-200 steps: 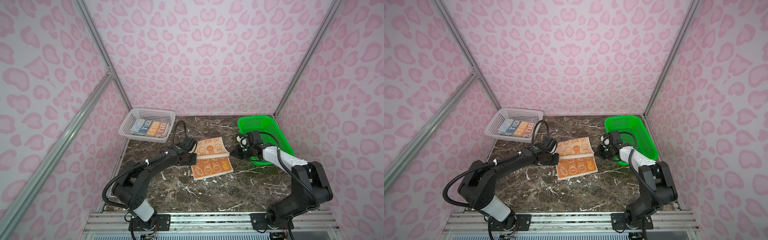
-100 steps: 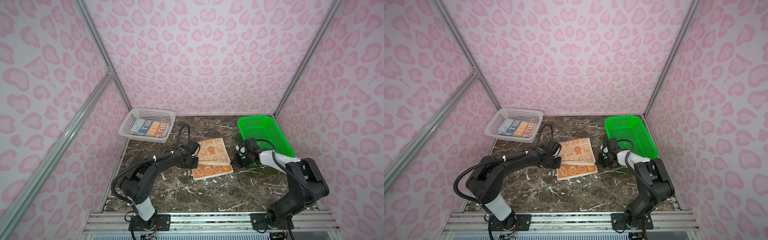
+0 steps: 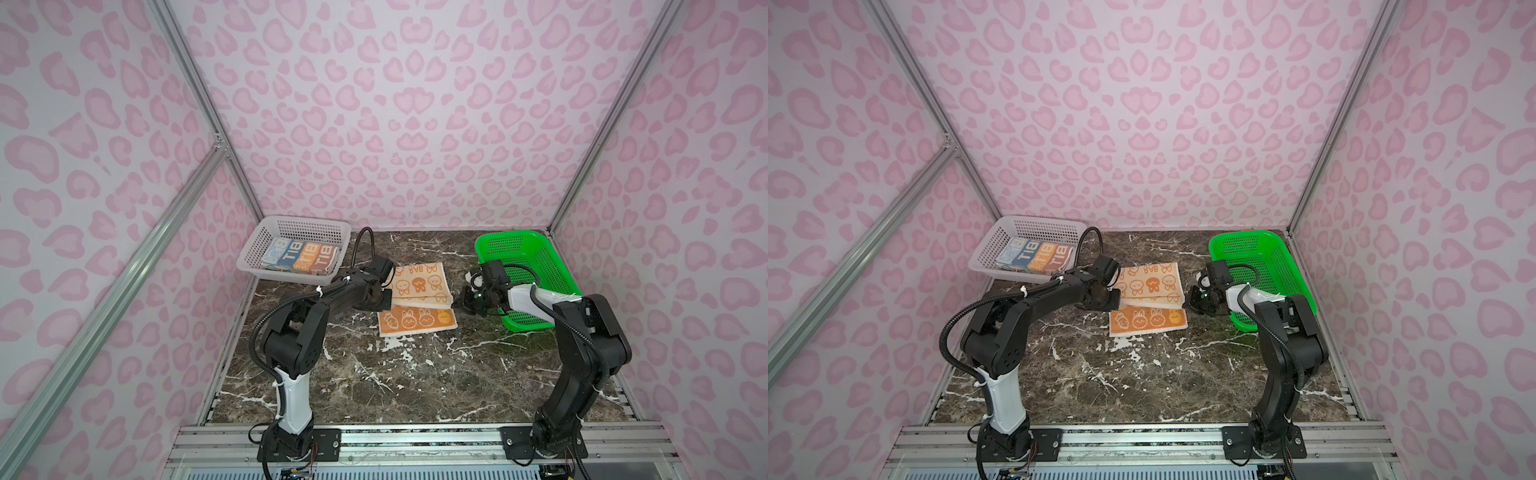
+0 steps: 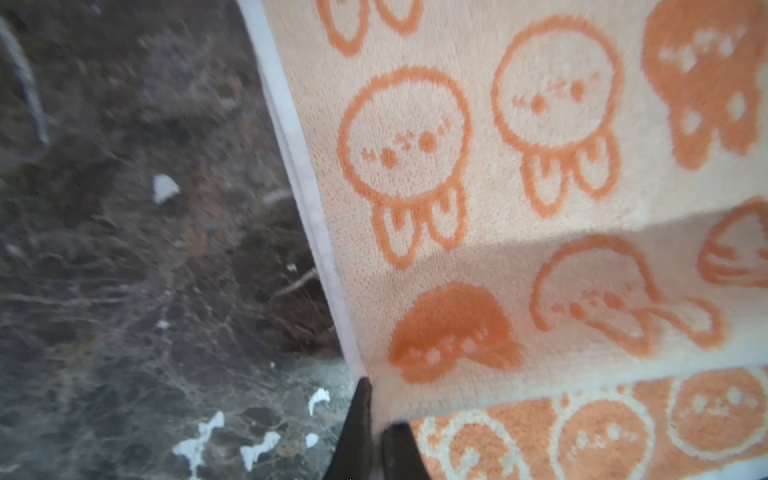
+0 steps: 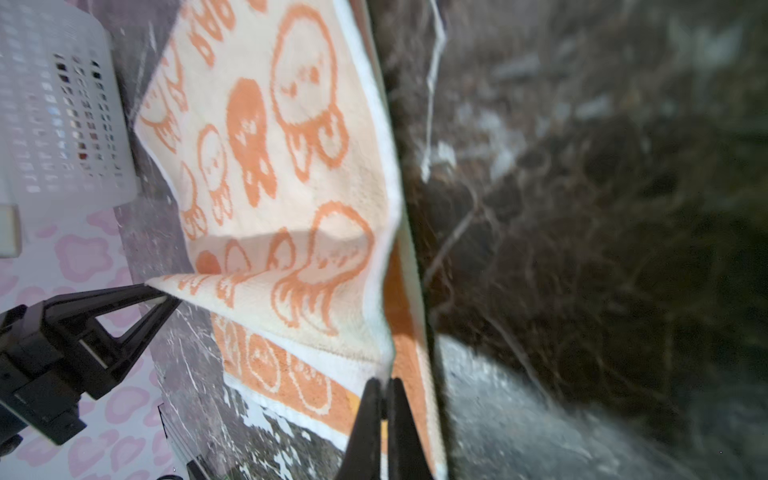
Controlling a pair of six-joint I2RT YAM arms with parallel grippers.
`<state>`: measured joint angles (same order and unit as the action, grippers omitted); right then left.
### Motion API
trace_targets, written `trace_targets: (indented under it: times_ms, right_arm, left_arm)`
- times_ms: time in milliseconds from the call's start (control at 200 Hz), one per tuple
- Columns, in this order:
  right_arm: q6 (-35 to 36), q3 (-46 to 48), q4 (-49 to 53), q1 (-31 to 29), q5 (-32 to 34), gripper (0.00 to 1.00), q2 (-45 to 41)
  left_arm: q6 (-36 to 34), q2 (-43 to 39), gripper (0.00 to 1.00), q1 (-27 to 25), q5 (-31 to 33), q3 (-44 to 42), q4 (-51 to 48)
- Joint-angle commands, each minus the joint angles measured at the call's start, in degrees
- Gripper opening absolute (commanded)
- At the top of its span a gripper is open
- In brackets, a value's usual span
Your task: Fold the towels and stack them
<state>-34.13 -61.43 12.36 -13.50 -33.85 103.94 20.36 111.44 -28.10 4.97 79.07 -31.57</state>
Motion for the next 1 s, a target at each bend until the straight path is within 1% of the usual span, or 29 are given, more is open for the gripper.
trace_targets:
  times_ms: [0,80,180,260,420,445,570,690,855,995]
  right_arm:
    - [-0.2,-3.4,4.0,0.5,1.4,0.00,-0.3]
    - [0.2,-4.9,5.8,0.7,1.1,0.00,-2.1]
    - [1.2,-5.0,7.9,0.8,1.5,0.00,-4.8]
    - [1.5,-3.9,8.4,0.7,1.5,0.00,-6.6]
    - [1.5,1.6,6.8,-0.2,1.8,0.00,-9.1]
    - [1.3,2.9,6.3,-0.3,1.9,0.00,-9.1]
    - [0.2,7.6,2.7,-0.4,1.5,0.00,-7.9]
    - [0.1,8.9,1.0,-0.4,1.5,0.00,-6.2]
    - [0.4,7.4,1.5,-0.4,1.2,0.00,-5.1]
    - [1.6,4.2,4.6,-0.1,1.9,0.00,-7.0]
  left_arm:
    - [-2.8,0.4,0.08,0.5,5.1,4.8,-5.4]
    - [-3.7,-1.1,0.08,0.5,5.7,6.5,-7.0]
    - [-4.4,-4.2,0.08,0.5,6.5,5.7,-8.0]
    - [-4.3,-6.8,0.09,0.5,5.9,3.8,-8.0]
    - [-2.4,-10.2,0.09,0.0,2.9,-1.6,-6.0]
    - [-1.9,-10.5,0.09,-0.1,2.4,-4.2,-5.4]
    - [0.7,-10.3,0.10,-1.9,0.6,-9.8,-1.8]
    - [1.9,-8.3,0.11,-4.3,0.5,-11.8,-0.3]
    - [2.5,-7.4,0.11,-5.7,0.8,-11.8,0.0]
    - [1.6,-8.8,0.12,-5.7,2.6,-9.5,-2.4]
